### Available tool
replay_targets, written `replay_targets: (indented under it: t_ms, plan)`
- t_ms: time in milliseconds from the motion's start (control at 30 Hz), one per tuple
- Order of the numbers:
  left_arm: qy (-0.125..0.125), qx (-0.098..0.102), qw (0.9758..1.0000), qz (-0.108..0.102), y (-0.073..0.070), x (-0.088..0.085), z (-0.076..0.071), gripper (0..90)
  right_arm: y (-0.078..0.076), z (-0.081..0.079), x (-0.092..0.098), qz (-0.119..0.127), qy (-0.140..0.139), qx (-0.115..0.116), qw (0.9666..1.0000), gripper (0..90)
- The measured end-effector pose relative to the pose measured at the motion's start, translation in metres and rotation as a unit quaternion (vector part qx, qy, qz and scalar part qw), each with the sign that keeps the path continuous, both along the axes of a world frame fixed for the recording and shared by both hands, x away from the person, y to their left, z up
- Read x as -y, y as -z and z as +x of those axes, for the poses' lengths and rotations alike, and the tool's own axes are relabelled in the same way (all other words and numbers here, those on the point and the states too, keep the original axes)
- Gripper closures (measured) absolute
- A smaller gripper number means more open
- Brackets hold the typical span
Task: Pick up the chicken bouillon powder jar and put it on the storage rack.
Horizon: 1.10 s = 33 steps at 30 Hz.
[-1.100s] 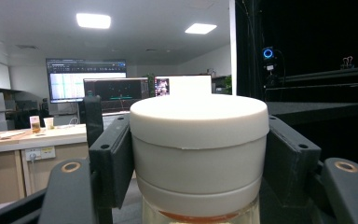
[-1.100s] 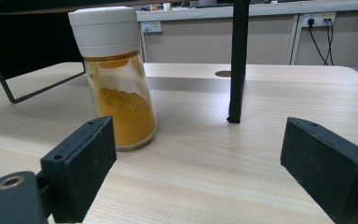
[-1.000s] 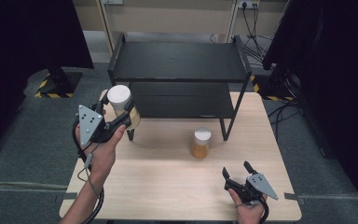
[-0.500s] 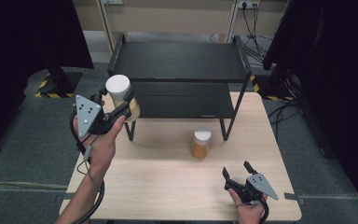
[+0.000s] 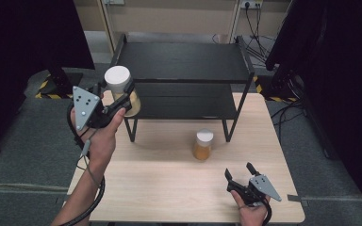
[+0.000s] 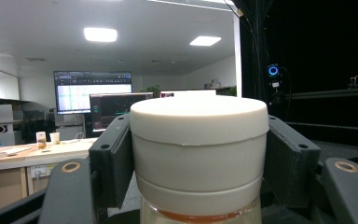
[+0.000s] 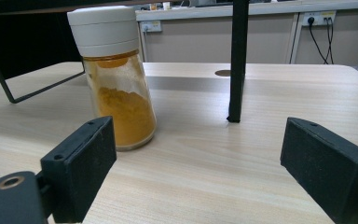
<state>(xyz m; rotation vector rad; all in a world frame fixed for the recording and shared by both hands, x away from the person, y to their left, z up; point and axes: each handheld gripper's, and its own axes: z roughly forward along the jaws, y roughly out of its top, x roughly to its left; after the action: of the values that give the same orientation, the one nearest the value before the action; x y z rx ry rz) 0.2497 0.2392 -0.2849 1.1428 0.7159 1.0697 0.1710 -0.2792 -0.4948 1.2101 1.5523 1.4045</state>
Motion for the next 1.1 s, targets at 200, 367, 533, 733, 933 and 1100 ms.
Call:
replay_targets:
  t_ms: [200,367,533,733,933,1100]
  plan:
    - [0.001,0.005,1.0,-0.001,-0.011,0.001,0.001,33.9,0.0,0.0,0.0,0.001,0.0,-0.001,1.0,10.6]
    - [-0.001,0.005,1.0,-0.003,-0.02,0.003,0.003,33.9,0.0,0.0,0.0,0.001,0.0,-0.001,1.0,10.6]
    - [-0.002,0.007,1.0,-0.003,-0.028,0.006,0.005,33.9,0.0,0.0,0.0,0.002,0.0,-0.001,1.0,10.6]
    - [-0.005,0.008,1.0,-0.001,-0.038,0.008,0.008,33.9,0.0,0.0,0.0,0.002,-0.001,-0.002,1.0,10.6]
    - [-0.006,0.009,0.9999,0.0,-0.046,0.008,0.011,33.9,-0.001,0.001,0.0,0.001,-0.001,-0.002,1.0,10.6]
    - [-0.008,0.009,0.9999,-0.002,-0.053,0.01,0.015,33.9,-0.001,0.001,0.0,0.001,-0.001,-0.002,1.0,10.6]
